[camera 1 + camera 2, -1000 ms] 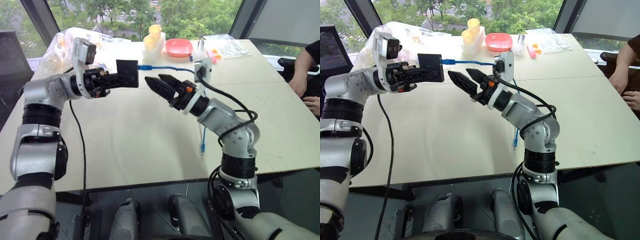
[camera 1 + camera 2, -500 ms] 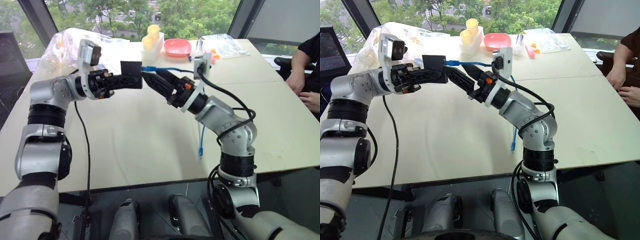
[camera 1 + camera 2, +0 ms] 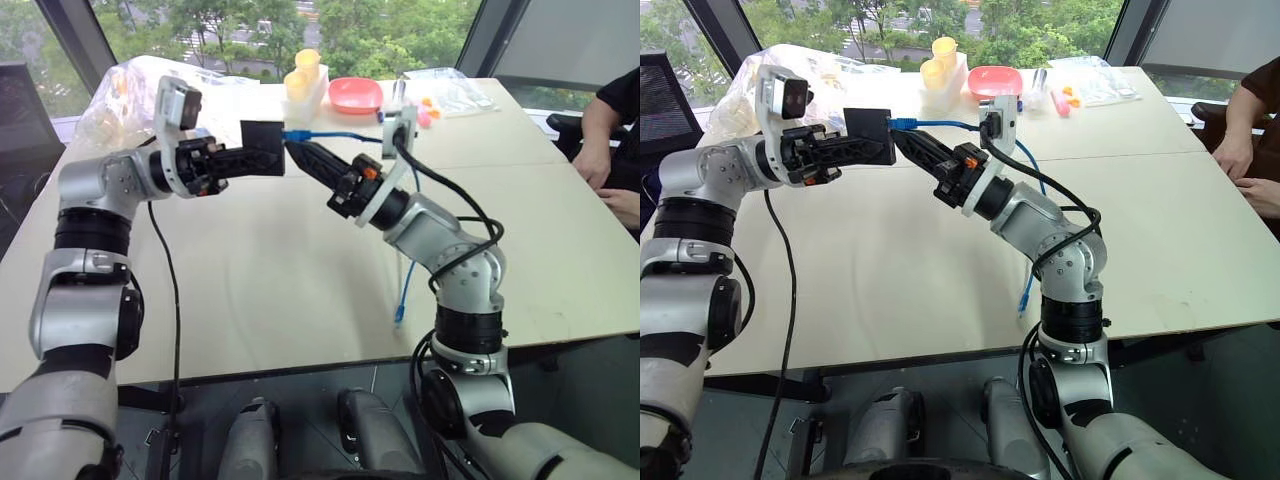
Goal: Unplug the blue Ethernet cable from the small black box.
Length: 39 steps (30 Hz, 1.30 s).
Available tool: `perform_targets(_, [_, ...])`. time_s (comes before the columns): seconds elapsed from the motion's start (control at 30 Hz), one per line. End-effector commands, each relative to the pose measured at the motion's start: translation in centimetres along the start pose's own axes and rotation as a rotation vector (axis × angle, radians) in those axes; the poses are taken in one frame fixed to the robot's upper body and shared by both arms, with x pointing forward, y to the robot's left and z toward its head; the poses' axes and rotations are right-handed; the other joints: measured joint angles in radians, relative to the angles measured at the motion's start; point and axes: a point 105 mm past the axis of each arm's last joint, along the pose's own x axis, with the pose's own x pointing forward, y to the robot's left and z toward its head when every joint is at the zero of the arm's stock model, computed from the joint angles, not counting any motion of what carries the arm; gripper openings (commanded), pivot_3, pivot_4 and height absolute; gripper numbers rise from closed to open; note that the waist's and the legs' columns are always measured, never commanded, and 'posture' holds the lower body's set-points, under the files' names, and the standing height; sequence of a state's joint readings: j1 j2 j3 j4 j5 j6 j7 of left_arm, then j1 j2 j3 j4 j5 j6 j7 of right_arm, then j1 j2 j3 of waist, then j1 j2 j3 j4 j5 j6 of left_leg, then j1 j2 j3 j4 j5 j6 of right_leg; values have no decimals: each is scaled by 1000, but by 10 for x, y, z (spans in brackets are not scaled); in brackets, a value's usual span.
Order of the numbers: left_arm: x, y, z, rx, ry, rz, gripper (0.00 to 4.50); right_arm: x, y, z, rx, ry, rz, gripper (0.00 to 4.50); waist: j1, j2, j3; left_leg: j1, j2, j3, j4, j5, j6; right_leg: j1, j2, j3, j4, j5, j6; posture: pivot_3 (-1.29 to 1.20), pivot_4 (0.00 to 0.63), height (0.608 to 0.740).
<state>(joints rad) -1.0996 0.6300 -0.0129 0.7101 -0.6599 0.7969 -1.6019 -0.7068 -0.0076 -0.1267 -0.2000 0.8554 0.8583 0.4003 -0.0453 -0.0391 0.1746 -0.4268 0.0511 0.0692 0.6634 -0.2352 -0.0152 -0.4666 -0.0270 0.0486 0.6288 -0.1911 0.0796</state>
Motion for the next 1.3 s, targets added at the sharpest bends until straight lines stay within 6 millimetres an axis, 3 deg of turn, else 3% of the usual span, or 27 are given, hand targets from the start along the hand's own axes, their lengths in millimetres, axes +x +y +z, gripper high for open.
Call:
perform_targets(0.03, [3, -5, 7, 43, 4, -24, 533, 2, 9, 4, 14, -31, 33, 410, 0, 0, 0, 0, 0, 0, 0, 0, 0, 0, 0, 0, 0, 0, 0, 0, 150, 740])
perform_targets(0.13, [3, -5, 7, 46, 3, -21, 533, 3, 7, -2, 21, -13, 17, 1659, 0, 0, 0, 0, 0, 0, 0, 0, 0, 0, 0, 0, 0, 0, 0, 0, 150, 740])
perform_targets(0.3, [3, -4, 7, 45, 1, -18, 533, 5, 3, 2, 32, -41, -8, 4197, 0, 0, 0, 0, 0, 0, 0, 0, 0, 0, 0, 0, 0, 0, 0, 0, 150, 740])
perform_targets(0.33, [3, -4, 7, 45, 0, -18, 533, 5, 2, 3, 36, -48, -12, 4434, 0, 0, 0, 0, 0, 0, 0, 0, 0, 0, 0, 0, 0, 0, 0, 0, 150, 740])
perform_targets(0.57, [1, -4, 9, 47, -10, -13, 533, 3, -1, 11, 72, -99, -20, 4434, 0, 0, 0, 0, 0, 0, 0, 0, 0, 0, 0, 0, 0, 0, 0, 0, 150, 740])
perform_targets(1.0, [1, -4, 6, 40, -7, -15, 533, 5, 3, 4, 102, -76, 12, 4434, 0, 0, 0, 0, 0, 0, 0, 0, 0, 0, 0, 0, 0, 0, 0, 0, 150, 740])
perform_targets(1.13, [2, -4, 4, 37, -3, -15, 533, 7, 2, 6, 115, -96, 9, 3187, 0, 0, 0, 0, 0, 0, 0, 0, 0, 0, 0, 0, 0, 0, 0, 0, 150, 740])
perform_targets(1.3, [1, -4, 4, 35, 0, -14, 533, 7, 2, 8, 124, -114, 9, 798, -1, 0, 0, 0, 0, 0, 0, 0, 0, 0, 0, 0, 0, 0, 0, 0, 150, 740])
